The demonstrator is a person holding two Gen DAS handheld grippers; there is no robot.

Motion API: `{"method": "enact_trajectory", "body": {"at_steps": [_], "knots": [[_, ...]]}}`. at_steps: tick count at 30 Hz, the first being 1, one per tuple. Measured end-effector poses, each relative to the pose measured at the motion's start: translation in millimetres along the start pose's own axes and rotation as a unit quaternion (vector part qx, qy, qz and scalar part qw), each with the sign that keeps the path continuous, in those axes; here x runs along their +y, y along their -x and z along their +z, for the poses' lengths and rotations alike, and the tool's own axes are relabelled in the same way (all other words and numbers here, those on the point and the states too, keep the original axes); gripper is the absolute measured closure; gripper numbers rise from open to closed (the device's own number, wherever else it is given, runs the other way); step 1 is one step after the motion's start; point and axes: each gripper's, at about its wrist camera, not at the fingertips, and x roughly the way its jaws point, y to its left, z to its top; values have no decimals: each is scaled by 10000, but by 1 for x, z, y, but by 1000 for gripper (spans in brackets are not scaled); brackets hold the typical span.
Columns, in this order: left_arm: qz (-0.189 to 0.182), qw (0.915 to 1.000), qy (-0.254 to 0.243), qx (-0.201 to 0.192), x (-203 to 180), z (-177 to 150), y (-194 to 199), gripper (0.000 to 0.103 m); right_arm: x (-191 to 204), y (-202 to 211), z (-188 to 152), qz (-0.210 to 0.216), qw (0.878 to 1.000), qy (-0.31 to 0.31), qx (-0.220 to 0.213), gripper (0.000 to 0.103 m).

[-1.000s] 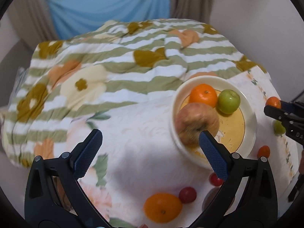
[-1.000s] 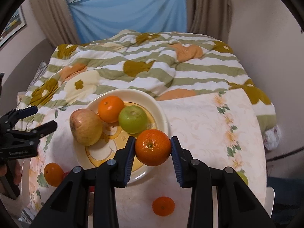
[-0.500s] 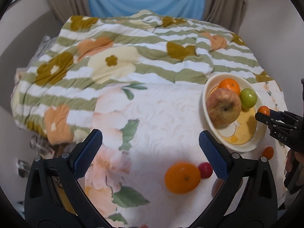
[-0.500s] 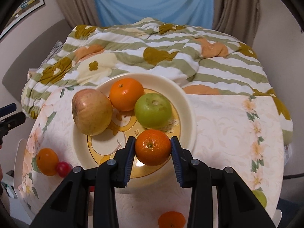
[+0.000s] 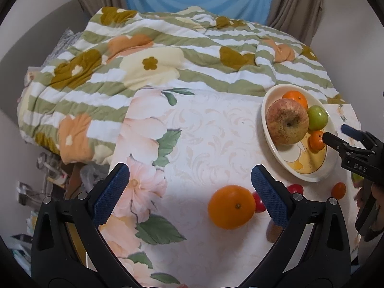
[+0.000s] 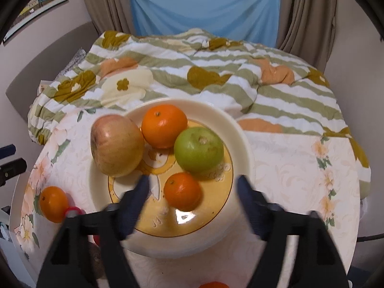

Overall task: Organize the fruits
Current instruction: 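Release the large apple into the bowl with the left tool while the right tool releases the tangerine, then move both tools back from the bowl toward the table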

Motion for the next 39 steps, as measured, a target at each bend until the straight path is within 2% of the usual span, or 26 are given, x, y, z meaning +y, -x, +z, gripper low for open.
{"method": "enact_trajectory", "body": {"at_steps": [1,4,6,15,22,26,30,39], "knots": [[3,10000,4,-20,0,0,2,0,-1,4,1,-20,10000,-20,-63,9],[-1,10000,42,-86,-2,-2,9,0,-3,12,1,-66,9999,-64,-136,8],[-24,9999,89,-123,-4,-2,15,0,-5,17,0,-59,9998,-88,-178,0],[17,9991,178,-380,-10,-8,48,0,-12,56,-1,21,9992,-25,-391,0],[-18,9985,132,-539,-6,-13,70,0,-15,92,-6,-255,9987,-17,-447,0],[-114,9980,14,-629,-1,-14,81,0,-15,116,-16,-263,9980,-211,-543,0],[-260,9973,-152,-665,2,-17,89,0,-11,138,-32,-526,9955,-445,-657,0],[-619,9948,-537,-611,-8,-35,93,0,-8,151,-67,-891,9909,-809,-596,0]]}}
